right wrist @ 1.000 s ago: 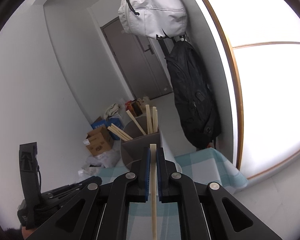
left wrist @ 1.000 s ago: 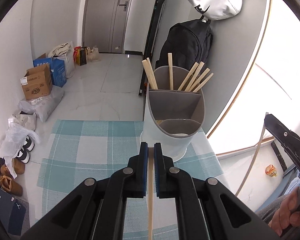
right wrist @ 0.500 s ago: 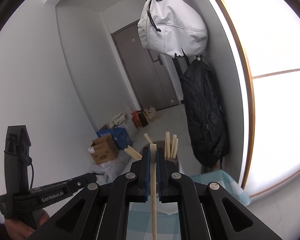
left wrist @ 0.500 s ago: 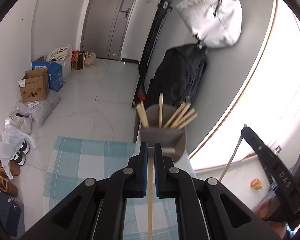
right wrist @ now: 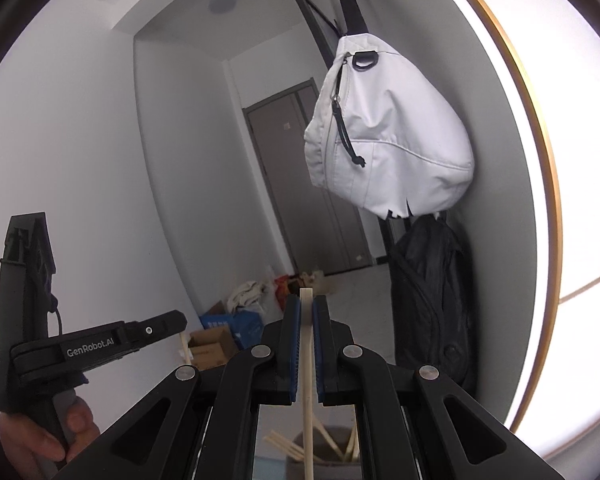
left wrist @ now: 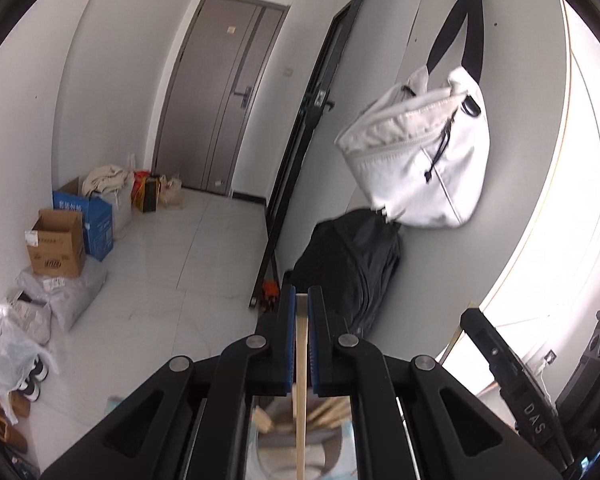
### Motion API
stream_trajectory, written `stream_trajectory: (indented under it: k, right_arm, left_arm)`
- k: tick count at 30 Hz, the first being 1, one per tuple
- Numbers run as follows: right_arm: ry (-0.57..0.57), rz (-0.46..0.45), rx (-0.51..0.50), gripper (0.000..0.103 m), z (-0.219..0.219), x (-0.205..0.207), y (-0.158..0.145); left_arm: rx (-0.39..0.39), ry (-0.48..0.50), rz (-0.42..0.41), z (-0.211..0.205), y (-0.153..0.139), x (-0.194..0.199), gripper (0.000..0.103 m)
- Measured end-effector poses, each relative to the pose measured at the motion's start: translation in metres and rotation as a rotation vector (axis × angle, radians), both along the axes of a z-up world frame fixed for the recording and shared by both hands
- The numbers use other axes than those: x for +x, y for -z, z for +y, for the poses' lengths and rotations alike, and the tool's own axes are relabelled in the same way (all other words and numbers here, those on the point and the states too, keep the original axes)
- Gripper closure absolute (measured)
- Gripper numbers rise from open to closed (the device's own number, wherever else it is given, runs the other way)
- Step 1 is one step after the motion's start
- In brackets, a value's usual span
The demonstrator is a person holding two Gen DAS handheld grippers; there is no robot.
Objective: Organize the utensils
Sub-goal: 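Lift both chopsticks and lower them into the white holder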
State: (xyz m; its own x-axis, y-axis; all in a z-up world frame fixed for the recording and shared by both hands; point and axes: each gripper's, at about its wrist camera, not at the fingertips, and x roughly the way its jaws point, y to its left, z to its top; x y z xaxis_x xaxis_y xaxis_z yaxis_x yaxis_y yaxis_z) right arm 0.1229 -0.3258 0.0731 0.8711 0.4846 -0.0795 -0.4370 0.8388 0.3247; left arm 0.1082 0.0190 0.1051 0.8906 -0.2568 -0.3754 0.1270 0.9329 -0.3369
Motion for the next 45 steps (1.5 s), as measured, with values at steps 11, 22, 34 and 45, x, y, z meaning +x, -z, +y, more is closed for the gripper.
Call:
stream_trajectory:
  k: [11, 22, 34, 45]
  right_arm:
    - [0.012, 0.004, 0.007, 0.098, 0.022, 0.066, 0.037]
    - [-0.003, 0.001, -0.028, 0.098, 0.031, 0.074, 0.075]
    - [-0.064, 0.027, -0.104, 0.098, 0.028, 0.063, 0.099]
    - [-0.1, 0.072, -0.152, 0.098, 0.021, 0.039, 0.113]
  left_arm:
    - [0.015, -0.008, -0.062, -0.002, 0.031, 0.045, 0.101]
    - [0.033, 0.015, -0.048, -0.005, 0.062, 0.057, 0.101]
    - [0.11, 0.087, -0.053, -0.022, 0.076, 0.045, 0.101]
    - [0.1, 0.143, 0.027, -0.02, 0.082, 0.037, 0.101]
